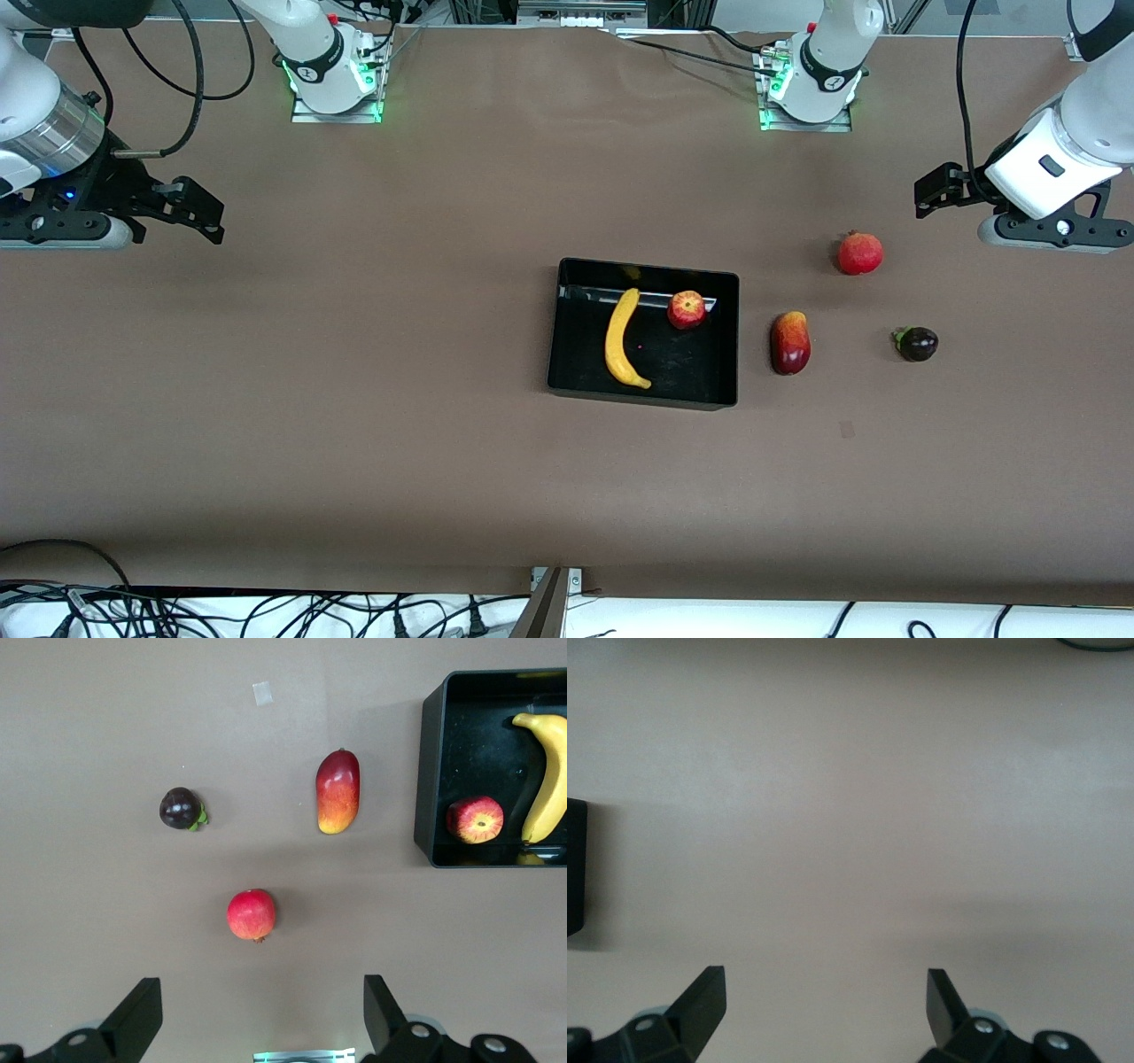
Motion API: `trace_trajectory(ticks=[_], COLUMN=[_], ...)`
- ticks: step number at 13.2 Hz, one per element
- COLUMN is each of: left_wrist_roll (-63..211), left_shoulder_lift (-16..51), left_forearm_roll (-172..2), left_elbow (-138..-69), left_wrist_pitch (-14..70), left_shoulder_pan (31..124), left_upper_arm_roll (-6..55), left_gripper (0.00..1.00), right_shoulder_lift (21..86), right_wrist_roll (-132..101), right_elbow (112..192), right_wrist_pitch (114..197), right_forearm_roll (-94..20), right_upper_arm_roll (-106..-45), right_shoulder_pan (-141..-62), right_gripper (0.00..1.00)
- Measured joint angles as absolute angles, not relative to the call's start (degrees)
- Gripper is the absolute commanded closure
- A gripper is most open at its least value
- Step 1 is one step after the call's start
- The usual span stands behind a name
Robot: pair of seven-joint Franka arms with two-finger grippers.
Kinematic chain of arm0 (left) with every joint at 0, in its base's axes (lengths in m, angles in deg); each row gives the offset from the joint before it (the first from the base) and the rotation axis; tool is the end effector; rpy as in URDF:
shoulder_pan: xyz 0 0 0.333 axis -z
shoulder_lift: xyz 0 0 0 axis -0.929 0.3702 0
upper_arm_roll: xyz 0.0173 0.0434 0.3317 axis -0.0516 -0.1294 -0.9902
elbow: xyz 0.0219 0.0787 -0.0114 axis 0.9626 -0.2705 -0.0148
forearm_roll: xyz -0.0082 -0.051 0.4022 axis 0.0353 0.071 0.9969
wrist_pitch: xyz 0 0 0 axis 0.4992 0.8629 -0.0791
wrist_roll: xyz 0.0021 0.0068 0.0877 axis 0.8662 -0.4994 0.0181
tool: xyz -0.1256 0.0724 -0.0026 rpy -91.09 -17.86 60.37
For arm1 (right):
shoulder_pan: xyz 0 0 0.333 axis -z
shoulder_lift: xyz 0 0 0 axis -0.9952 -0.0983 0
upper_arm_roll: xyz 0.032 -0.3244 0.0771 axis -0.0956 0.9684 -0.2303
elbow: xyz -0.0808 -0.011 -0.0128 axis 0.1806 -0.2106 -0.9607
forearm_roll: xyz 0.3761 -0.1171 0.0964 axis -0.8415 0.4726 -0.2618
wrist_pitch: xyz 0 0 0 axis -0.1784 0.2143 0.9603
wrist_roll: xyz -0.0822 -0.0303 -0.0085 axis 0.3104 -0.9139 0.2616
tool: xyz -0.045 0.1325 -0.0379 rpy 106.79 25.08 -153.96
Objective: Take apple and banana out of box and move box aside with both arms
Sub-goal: 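Move the left gripper toward the red apple in the black tray, then lower the left gripper and grasp the red apple in the tray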
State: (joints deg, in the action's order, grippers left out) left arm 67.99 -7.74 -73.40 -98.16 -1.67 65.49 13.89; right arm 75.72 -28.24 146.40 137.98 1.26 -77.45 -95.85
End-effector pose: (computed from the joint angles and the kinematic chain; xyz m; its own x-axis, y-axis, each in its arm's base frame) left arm 0.5538 -0.0425 0.5607 0.9887 -0.0784 -0.1277 -0.0840 -0.9957 -0.0390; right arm 0.5814 0.0793 0.5808 0.9980 0.0061 0.0635 0.0050 -0.9998 0.0186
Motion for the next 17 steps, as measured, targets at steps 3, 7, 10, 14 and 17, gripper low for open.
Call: trace_trajectory(ticks=[3,7,10,14,17], left_wrist_roll=[67.99,68.05,68.14,75.8,90.84], left_shoulder_lift=[-6.53,-4.84,-2.16,3.94,13.12], left_forearm_roll=[-73.4,-73.42,-73.46,-73.7,-73.69], left_elbow=[-96.29,-95.12,-92.67,-91.71,-91.74], left_wrist_pitch=[-1.68,-1.71,-1.92,-0.84,8.3], left_shoulder_pan=[65.5,65.68,66.38,73.59,82.39], left_upper_arm_roll=[13.9,13.92,14.16,14.69,15.07], left_gripper=[0.0,0.0,0.0,0.0,0.0], right_shoulder_lift=[75.72,75.72,75.72,75.72,75.68], right_wrist_roll=[-28.24,-28.24,-28.24,-28.24,-28.24], right_elbow=[146.4,146.4,146.39,146.36,146.35], right_wrist_pitch=[138.03,138.05,138.08,138.13,138.32], right_forearm_roll=[1.26,1.26,1.26,1.26,1.26], right_upper_arm_roll=[-77.45,-77.45,-77.46,-77.5,-77.5], right_shoulder_pan=[-95.85,-95.85,-95.85,-95.86,-95.84], right_gripper=[0.0,0.0,0.0,0.0,0.0])
